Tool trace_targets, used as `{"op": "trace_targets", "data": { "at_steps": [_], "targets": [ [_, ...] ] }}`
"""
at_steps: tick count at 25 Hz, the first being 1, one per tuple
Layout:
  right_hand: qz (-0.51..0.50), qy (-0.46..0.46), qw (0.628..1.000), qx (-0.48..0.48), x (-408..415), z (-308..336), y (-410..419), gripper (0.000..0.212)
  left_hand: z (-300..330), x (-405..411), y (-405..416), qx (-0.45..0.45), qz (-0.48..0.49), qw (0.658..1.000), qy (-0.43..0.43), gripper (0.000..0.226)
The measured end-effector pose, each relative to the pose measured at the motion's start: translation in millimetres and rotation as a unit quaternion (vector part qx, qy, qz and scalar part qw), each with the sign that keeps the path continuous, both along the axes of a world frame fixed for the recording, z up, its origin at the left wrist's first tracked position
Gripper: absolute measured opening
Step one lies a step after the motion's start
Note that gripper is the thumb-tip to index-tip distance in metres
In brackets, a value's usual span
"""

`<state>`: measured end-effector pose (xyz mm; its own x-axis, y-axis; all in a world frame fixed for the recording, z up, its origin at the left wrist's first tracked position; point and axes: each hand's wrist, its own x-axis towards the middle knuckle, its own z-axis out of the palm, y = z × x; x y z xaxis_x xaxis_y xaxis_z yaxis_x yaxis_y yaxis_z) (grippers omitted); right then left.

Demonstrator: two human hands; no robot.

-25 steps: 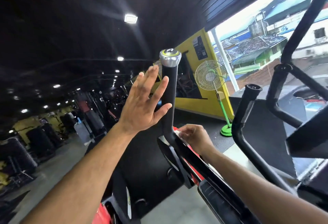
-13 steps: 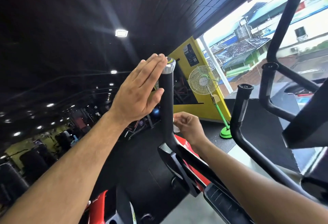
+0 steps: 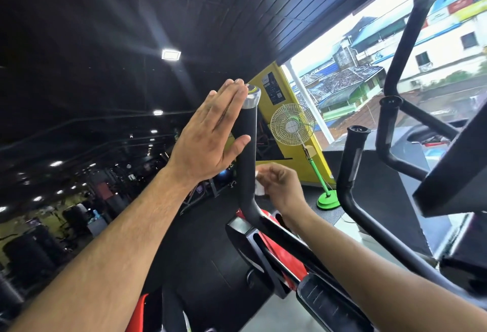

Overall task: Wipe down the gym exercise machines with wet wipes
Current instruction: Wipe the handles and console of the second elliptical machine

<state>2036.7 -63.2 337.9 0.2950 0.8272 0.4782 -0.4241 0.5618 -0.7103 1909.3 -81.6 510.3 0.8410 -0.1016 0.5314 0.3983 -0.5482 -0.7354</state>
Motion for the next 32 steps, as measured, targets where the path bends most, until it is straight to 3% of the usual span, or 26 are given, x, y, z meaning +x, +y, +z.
{"op": "trace_targets", "data": {
  "at_steps": [3, 5, 10, 13, 20, 23, 26, 29, 32],
  "targets": [
    [-0.030, 0.044, 0.998, 0.040, 6.7, 17.3, -7.5, 0.010, 0.6, 0.4, -0.4, -0.001, 0.005, 1.000, 0.001, 0.064],
    [-0.056, 0.022, 0.997, 0.057, 5.4, 11.5, -6.9, 0.010, 1.3, 0.1, -0.5, 0.006, 0.004, 1.000, 0.000, 0.062],
    [-0.122, -0.206, 0.969, -0.060, -6.8, -29.7, 1.8, 0.024, -1.3, 1.1, -1.2, -0.011, -0.007, 1.000, -0.008, 0.061],
    [-0.166, -0.271, 0.947, -0.036, 6.1, -28.7, -12.9, 0.034, -7.2, -3.7, -1.6, -0.021, -0.010, 0.999, -0.026, 0.060],
    [-0.297, -0.318, 0.897, 0.081, 48.4, -22.4, -49.5, 0.015, -87.2, -72.1, 32.0, -0.147, 0.016, 0.958, -0.247, 0.058],
    [-0.381, -0.401, 0.810, 0.194, 47.7, -15.2, -55.4, 0.014, -156.9, -68.4, 31.7, -0.224, 0.013, 0.905, -0.361, 0.059],
    [-0.455, -0.426, 0.718, 0.311, 52.8, 31.2, -63.3, 0.017, -241.5, -35.1, 20.2, -0.322, 0.015, 0.823, -0.468, 0.071],
    [-0.495, -0.441, 0.640, 0.388, 62.6, 73.6, -69.9, 0.015, -293.8, 7.7, 12.9, -0.405, 0.041, 0.770, -0.491, 0.089],
    [-0.536, -0.487, 0.576, 0.379, 67.8, 86.6, -67.6, 0.012, -317.7, 45.6, 4.3, -0.422, 0.095, 0.747, -0.504, 0.093]
  ]
}}
